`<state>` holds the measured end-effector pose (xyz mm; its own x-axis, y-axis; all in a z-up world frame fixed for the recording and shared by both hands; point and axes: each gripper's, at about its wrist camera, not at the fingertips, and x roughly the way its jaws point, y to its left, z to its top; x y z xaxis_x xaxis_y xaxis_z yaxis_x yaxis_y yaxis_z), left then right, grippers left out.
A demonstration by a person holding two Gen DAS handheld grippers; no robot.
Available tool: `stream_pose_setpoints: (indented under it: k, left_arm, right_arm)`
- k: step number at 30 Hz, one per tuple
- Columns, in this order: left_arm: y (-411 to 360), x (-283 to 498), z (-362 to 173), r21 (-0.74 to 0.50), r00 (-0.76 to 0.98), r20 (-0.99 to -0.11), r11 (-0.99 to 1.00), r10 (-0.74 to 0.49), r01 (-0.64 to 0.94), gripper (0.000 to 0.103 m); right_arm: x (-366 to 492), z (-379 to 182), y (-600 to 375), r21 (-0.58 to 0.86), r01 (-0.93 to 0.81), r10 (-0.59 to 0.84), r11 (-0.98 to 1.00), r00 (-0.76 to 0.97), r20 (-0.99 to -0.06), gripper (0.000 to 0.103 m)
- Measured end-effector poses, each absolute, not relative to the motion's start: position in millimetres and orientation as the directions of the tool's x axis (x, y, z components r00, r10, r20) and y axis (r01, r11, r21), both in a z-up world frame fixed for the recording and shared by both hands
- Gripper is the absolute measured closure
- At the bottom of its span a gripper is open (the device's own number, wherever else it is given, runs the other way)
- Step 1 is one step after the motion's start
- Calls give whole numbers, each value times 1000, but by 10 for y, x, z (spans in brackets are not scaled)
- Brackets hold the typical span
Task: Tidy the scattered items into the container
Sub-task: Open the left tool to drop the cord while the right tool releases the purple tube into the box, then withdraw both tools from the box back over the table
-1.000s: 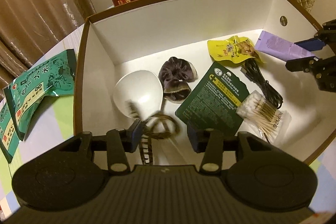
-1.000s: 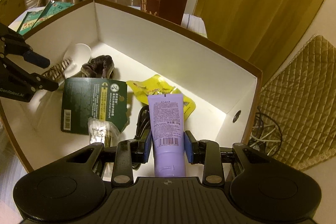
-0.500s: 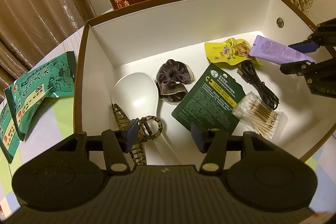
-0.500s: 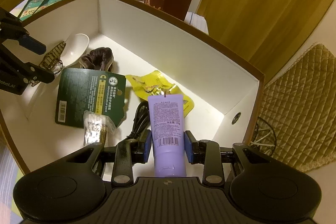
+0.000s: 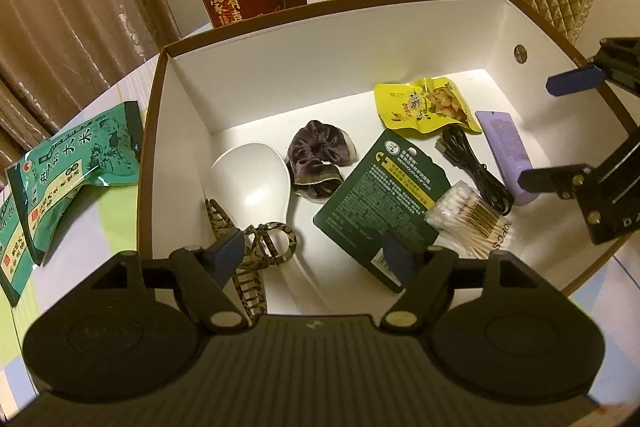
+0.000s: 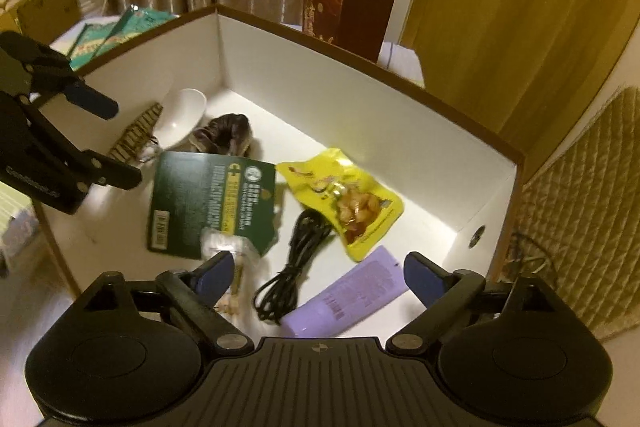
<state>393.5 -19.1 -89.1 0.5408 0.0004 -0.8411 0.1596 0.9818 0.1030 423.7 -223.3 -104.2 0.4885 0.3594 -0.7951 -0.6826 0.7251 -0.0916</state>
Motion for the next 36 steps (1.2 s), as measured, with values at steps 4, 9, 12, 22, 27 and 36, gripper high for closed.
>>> stream_pose_setpoints:
  k: [4, 9, 12, 22, 27, 36]
  left_arm:
    - [-195, 3908, -868, 90, 543, -840, 985, -5, 149, 23]
    - [-228, 3859, -825, 87, 548, -836, 986, -6, 144, 17]
    - [-247, 3821, -781, 82, 557, -831, 987, -9, 140, 15]
    - [-297, 3660, -633, 85, 577, -817, 988, -3, 125, 10]
    - [-313, 3569, -560, 87, 590, -807, 989, 2, 116, 10]
    - [-337, 3348, -382, 88, 616, -788, 991, 6, 103, 10]
  right_arm:
    - [4170, -1023, -2249, -94, -679, 367, 728, 501, -784, 3]
    - [4121, -1003, -2268, -87, -658, 366, 748, 518, -774, 2]
    - [4101, -980, -2295, -70, -639, 365, 766, 523, -770, 2]
    - [3972, -887, -2330, -75, -617, 358, 783, 546, -757, 2]
    - [3888, -831, -2333, -81, -617, 361, 783, 557, -748, 2]
    - [3683, -684, -2340, -76, -617, 381, 783, 574, -725, 2]
